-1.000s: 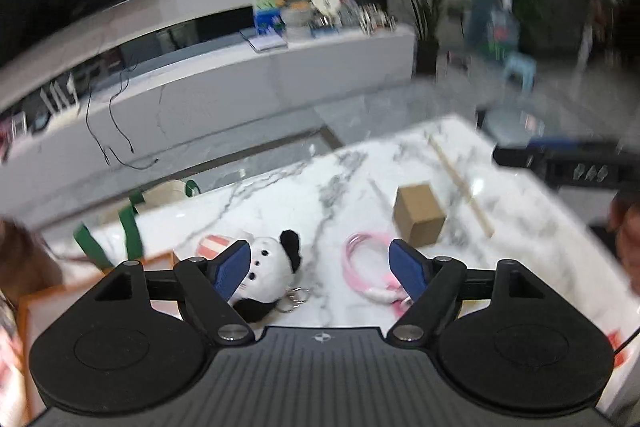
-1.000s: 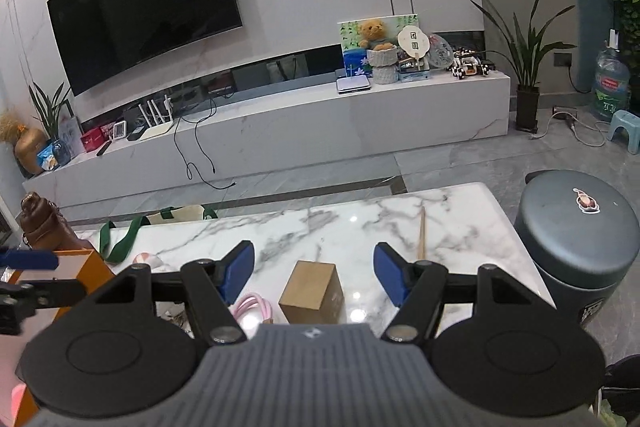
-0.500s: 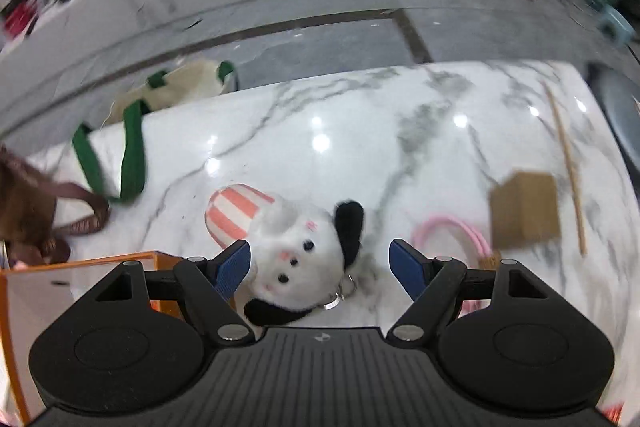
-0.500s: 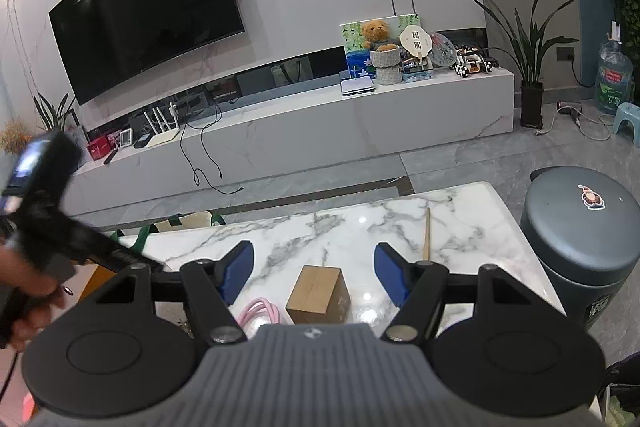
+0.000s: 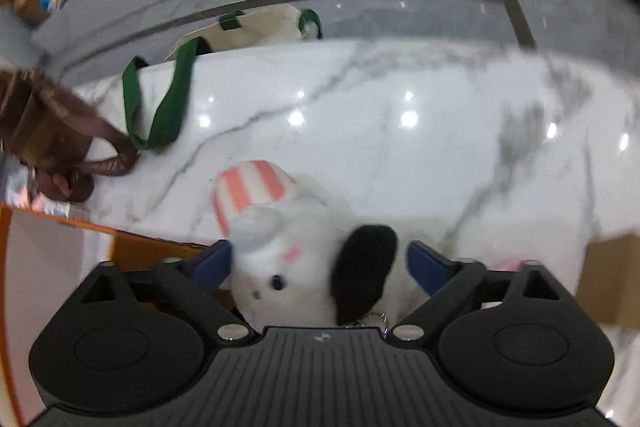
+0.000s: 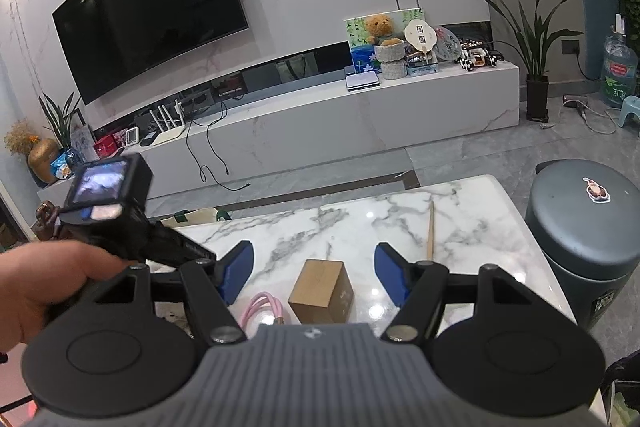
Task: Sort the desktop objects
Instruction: 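Grasp the white plush cow with the left tool while the right tool grasps the cardboard box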
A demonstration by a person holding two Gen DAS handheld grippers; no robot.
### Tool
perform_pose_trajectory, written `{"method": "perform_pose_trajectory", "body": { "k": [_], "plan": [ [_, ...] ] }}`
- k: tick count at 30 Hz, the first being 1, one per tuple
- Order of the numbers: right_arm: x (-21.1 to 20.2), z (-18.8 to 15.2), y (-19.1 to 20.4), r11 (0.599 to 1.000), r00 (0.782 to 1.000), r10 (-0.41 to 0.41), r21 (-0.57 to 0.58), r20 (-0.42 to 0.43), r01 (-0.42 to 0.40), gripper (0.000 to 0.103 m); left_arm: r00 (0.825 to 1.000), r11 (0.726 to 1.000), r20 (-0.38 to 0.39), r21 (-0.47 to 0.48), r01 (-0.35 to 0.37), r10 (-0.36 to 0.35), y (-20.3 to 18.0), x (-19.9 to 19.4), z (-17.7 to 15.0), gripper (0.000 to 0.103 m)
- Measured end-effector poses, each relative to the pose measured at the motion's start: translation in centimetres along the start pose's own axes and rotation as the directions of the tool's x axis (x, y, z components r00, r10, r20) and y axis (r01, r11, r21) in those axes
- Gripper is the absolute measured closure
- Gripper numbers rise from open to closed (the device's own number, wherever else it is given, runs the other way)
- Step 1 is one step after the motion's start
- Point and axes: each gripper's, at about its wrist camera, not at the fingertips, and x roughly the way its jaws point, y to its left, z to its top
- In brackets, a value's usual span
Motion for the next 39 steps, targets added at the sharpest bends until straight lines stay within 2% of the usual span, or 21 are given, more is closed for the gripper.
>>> {"method": "perform_pose_trajectory", "body": {
  "k": [2, 4, 9, 11, 13, 15, 16, 18, 20, 24, 26, 29, 36, 38, 39],
  "plan": [
    [-0.1, 0.0, -0.2, 1.000, 1.000, -0.002, 0.005, 0.002, 0.002, 0.034, 0.999, 0.998, 0.010, 0.045, -0.041, 0.040, -1.0, 0.3, -0.6, 0.000],
    [-0.1, 0.1, -0.4, 1.000, 1.000, -0.001, 0.013, 0.007, 0.001, 0.034, 0.998, 0.997, 0.045, 0.063, -0.039, 0.036, -1.3, -0.1, -1.3, 0.000],
    [-0.1, 0.2, -0.6, 1.000, 1.000, -0.005, 0.019, 0.011, 0.005, 0.033, 0.989, 0.981, 0.099, 0.171, 0.095, -0.113, -1.6, -2.4, -2.6, 0.000],
    [-0.1, 0.2, -0.5, 1.000, 1.000, -0.007, 0.020, 0.010, 0.007, 0.033, 0.981, 0.968, 0.091, 0.200, 0.151, -0.171, -1.7, -3.2, -3.3, 0.000],
    [-0.1, 0.2, -0.5, 1.000, 1.000, -0.008, 0.021, 0.010, 0.008, 0.033, 0.972, 0.942, 0.054, 0.263, 0.207, -0.229, -2.0, -3.9, -4.3, 0.000],
    [-0.1, 0.2, -0.5, 1.000, 1.000, -0.010, 0.019, 0.010, 0.009, 0.033, 0.969, 0.921, 0.048, 0.328, 0.213, -0.241, -2.5, -4.7, -5.5, 0.000],
    [-0.1, 0.2, -0.5, 1.000, 1.000, -0.011, 0.018, 0.009, 0.011, 0.033, 0.970, 0.918, 0.056, 0.340, 0.203, -0.235, -2.6, -4.9, -5.7, 0.000],
    [0.0, 0.2, -0.5, 1.000, 1.000, -0.017, 0.016, 0.006, 0.017, 0.033, 0.974, 0.933, 0.091, 0.317, 0.168, -0.206, -2.3, -5.4, -5.4, 0.000],
    [0.2, 0.1, -0.4, 1.000, 1.000, -0.022, 0.012, 0.003, 0.022, 0.033, 0.974, 0.956, 0.118, 0.244, 0.161, -0.194, -1.5, -5.5, -4.5, 0.000],
    [0.8, 0.1, -0.1, 0.999, 0.999, -0.033, 0.006, -0.007, 0.033, 0.033, 0.977, 0.978, 0.070, 0.059, 0.200, -0.203, 0.4, -3.3, -2.2, 0.000],
    [1.4, 0.2, 0.0, 0.999, 0.999, -0.037, 0.013, -0.009, 0.037, 0.033, 0.986, 0.987, 0.054, -0.025, 0.161, -0.160, 1.2, -1.7, -1.5, 0.000],
    [2.8, 0.3, 0.5, 0.999, 0.999, -0.045, 0.019, -0.017, 0.045, 0.033, 0.990, 0.985, 0.041, -0.105, 0.138, -0.135, 2.2, 0.0, -0.8, 0.000],
    [8.0, -0.9, 1.7, 0.993, 0.987, -0.117, 0.013, -0.113, 0.120, 0.033, 0.996, 0.996, 0.045, 0.022, 0.082, -0.083, 0.1, 1.0, -1.2, 0.000],
    [9.2, -1.1, 2.1, 0.990, 0.983, -0.136, 0.009, -0.127, 0.138, 0.031, 0.993, 0.993, 0.036, 0.046, 0.110, -0.112, 0.0, 1.5, -1.7, 0.000],
    [9.7, -1.2, 2.3, 0.988, 0.980, -0.149, 0.006, -0.128, 0.151, 0.026, 0.989, 0.989, 0.023, 0.040, 0.142, -0.143, 0.3, 1.9, -1.9, 0.006]
  ]
}}
